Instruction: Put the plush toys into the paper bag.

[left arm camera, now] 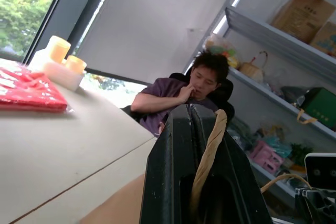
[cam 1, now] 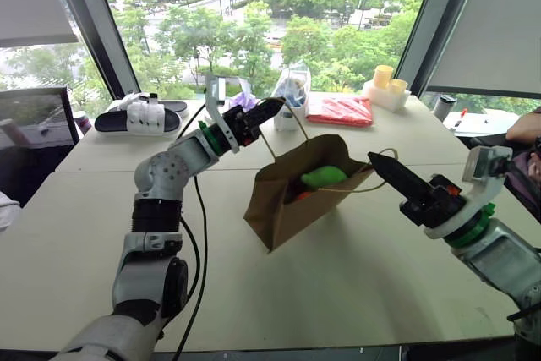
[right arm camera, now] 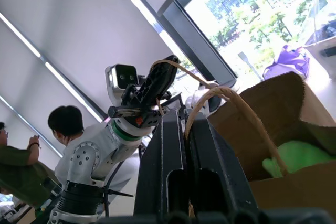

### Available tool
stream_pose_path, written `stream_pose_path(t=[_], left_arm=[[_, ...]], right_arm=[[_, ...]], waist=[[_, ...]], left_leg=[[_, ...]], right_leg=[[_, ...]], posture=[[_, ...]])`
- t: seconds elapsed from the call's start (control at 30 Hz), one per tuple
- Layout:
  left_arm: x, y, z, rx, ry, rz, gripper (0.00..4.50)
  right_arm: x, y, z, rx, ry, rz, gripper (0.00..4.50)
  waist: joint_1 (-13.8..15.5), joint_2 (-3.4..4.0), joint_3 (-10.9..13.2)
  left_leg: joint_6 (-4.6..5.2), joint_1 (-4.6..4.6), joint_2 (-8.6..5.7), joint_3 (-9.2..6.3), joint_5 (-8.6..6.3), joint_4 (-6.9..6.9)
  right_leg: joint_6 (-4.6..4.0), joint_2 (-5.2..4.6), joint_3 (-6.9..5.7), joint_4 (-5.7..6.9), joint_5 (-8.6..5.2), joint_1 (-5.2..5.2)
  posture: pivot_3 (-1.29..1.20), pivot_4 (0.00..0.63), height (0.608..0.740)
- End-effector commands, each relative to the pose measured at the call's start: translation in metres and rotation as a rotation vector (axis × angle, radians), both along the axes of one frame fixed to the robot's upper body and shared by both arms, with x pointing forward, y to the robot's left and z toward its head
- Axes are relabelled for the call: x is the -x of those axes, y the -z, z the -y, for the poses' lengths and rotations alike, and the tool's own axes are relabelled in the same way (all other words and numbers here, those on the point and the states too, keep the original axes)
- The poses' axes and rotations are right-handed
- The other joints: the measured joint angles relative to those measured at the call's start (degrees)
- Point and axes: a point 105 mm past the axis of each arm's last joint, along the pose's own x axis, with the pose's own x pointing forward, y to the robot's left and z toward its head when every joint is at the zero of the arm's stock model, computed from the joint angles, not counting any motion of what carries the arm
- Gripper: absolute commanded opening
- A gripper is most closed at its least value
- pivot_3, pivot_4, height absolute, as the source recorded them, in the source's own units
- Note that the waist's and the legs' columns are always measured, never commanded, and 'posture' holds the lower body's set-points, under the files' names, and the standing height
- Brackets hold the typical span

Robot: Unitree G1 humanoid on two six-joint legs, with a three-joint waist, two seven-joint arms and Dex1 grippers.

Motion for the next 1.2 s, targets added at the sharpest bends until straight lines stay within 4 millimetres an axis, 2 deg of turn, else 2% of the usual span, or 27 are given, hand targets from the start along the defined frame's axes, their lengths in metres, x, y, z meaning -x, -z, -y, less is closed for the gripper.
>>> stream_pose_path(t=[0.03,0.1,0.2,0.23,0.4,0.43,0.53,0.7,0.83,0.97,1.07,1.17,1.2], left_arm=[[-0.001,-0.011,0.002,0.028,-0.018,0.042,0.00],[-0.003,-0.009,0.003,0.039,-0.021,0.029,0.00],[-0.005,-0.006,0.000,0.058,-0.025,0.005,1.37],[-0.006,-0.005,-0.001,0.058,-0.027,0.002,1.78],[-0.005,-0.003,-0.010,0.057,-0.029,0.003,4.31],[-0.003,-0.002,-0.012,0.031,-0.029,0.025,4.50],[0.002,0.003,-0.020,-0.037,-0.012,0.067,4.50],[-0.004,0.009,-0.048,-0.059,-0.056,0.046,4.50],[-0.006,0.018,-0.051,-0.091,-0.094,0.024,4.50],[-0.007,0.019,-0.055,-0.091,-0.111,0.025,4.50],[-0.003,0.023,-0.067,-0.113,-0.128,0.030,4.50],[0.006,0.035,-0.082,-0.151,-0.117,0.022,4.50],[0.011,0.038,-0.087,-0.155,-0.104,0.020,4.50]], right_arm=[[-0.002,-0.002,-0.006,0.009,-0.013,0.020,0.04],[-0.004,0.003,-0.006,0.017,-0.002,0.006,0.04],[-0.004,0.005,-0.008,0.017,-0.005,0.009,0.88],[-0.004,0.006,-0.010,0.021,-0.010,0.012,1.27],[-0.001,0.007,-0.013,0.038,-0.022,0.016,3.83],[0.001,0.007,-0.013,0.041,-0.027,0.018,4.24],[0.007,0.007,-0.016,0.036,-0.064,0.019,4.24],[0.011,0.003,-0.015,0.013,-0.086,0.024,4.24],[0.009,0.000,-0.018,0.029,-0.103,0.029,4.24],[0.007,0.003,-0.024,0.054,-0.119,0.021,4.24],[0.008,0.017,-0.029,0.118,-0.130,-0.023,4.24],[0.011,0.035,-0.034,0.170,-0.144,-0.071,4.24],[0.012,0.041,-0.036,0.184,-0.147,-0.081,4.01]], waist=[[-0.01,0.00,0.00],[-0.03,0.00,0.00],[-0.09,0.00,0.00],[-0.13,0.00,0.00],[-0.09,0.00,0.00],[-0.10,0.00,0.00],[-0.27,0.01,0.00],[-0.22,0.01,0.00],[0.00,0.01,0.00],[-0.05,0.01,0.00],[-0.19,0.01,0.00],[-0.60,0.02,0.00],[-0.68,0.02,0.00]], left_leg=[[0.00,0.00,0.00,0.00,0.00,0.01],[0.00,0.00,0.00,0.00,0.00,0.00],[0.00,0.00,0.00,0.00,0.00,-0.02],[0.00,0.00,0.00,0.00,0.00,-0.02],[0.00,0.00,0.00,0.00,0.00,-0.01],[0.00,0.00,0.00,0.00,0.00,-0.01],[0.00,0.01,0.00,0.00,0.00,-0.04],[0.00,0.00,0.01,-0.01,0.00,-0.02],[0.00,0.00,0.01,-0.03,0.00,0.00],[0.00,0.00,0.01,-0.09,0.00,-0.01],[0.00,0.00,0.01,-0.16,0.00,-0.02],[0.00,0.01,0.02,-0.17,0.00,-0.09],[0.00,0.01,0.03,-0.17,0.00,-0.12]], right_leg=[[0.00,0.00,0.00,0.00,0.00,0.00],[0.00,0.00,0.00,0.01,0.00,-0.01],[0.00,0.00,0.00,0.01,0.00,-0.03],[0.00,0.00,0.00,0.01,0.00,-0.03],[0.00,0.01,0.00,0.02,0.00,-0.05],[0.00,0.01,0.00,0.02,0.00,-0.05],[0.00,0.01,0.00,0.06,0.00,-0.06],[0.00,0.01,0.01,0.07,0.00,-0.08],[0.00,0.00,0.01,0.06,0.00,-0.05],[0.00,0.00,0.01,0.06,0.00,-0.07],[0.00,0.00,0.00,0.07,0.00,-0.08],[0.00,0.00,0.03,0.08,0.00,-0.15],[0.00,0.00,0.03,0.10,0.00,-0.18]], posture=[[0.00,0.150,0.740],[0.00,0.150,0.740],[0.00,0.150,0.740],[0.00,0.150,0.740],[0.00,0.150,0.740],[0.00,0.150,0.740],[0.00,0.150,0.740],[0.00,0.150,0.740],[0.00,0.150,0.740],[0.00,0.150,0.740],[0.00,0.150,0.740],[0.00,0.150,0.740],[0.00,0.150,0.740]])
